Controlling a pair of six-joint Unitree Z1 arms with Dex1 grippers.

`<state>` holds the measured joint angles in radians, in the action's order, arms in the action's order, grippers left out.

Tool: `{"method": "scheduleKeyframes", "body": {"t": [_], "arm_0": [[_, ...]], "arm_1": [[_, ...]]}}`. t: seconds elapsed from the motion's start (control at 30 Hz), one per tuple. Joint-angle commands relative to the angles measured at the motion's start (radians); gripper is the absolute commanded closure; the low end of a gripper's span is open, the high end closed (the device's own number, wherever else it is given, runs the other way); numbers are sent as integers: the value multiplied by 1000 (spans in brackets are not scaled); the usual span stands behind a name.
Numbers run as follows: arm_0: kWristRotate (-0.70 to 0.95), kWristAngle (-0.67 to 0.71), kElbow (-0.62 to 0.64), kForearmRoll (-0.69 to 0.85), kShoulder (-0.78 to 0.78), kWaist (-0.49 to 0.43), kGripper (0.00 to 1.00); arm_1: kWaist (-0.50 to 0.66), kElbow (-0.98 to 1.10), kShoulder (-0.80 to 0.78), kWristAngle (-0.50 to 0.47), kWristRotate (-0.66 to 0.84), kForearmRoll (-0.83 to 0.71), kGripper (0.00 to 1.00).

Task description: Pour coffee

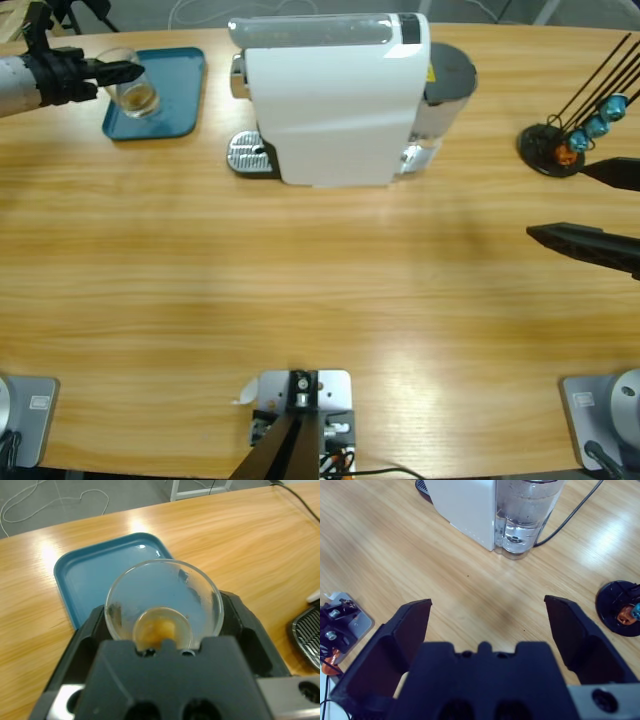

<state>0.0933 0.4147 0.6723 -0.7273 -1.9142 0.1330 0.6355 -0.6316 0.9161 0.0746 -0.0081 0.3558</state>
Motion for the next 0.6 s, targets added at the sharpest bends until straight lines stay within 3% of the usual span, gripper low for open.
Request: {"method": "scheduleKeyframes", "body": {"t": [0.03,0.2,0.4,0.47,0.5,0.6], "arm_0": [[-11,-45,50,21,-104,-6,805],[-11,-56,93,99,-106,-3,766],[-11,-56,112,163,-101,4,340],[-11,-54,109,168,-99,5,274],[-11,-51,107,169,-97,4,184],[-11,-46,97,168,-91,5,46]], "arm_1": [[-5,23,28,-21,10,-8,0],[-5,24,26,-23,10,-8,0],[-5,24,24,-26,10,-8,0],[-6,24,24,-27,10,-8,0],[-5,24,25,-27,10,-8,0],[-5,24,25,-27,10,-8,0]]}}
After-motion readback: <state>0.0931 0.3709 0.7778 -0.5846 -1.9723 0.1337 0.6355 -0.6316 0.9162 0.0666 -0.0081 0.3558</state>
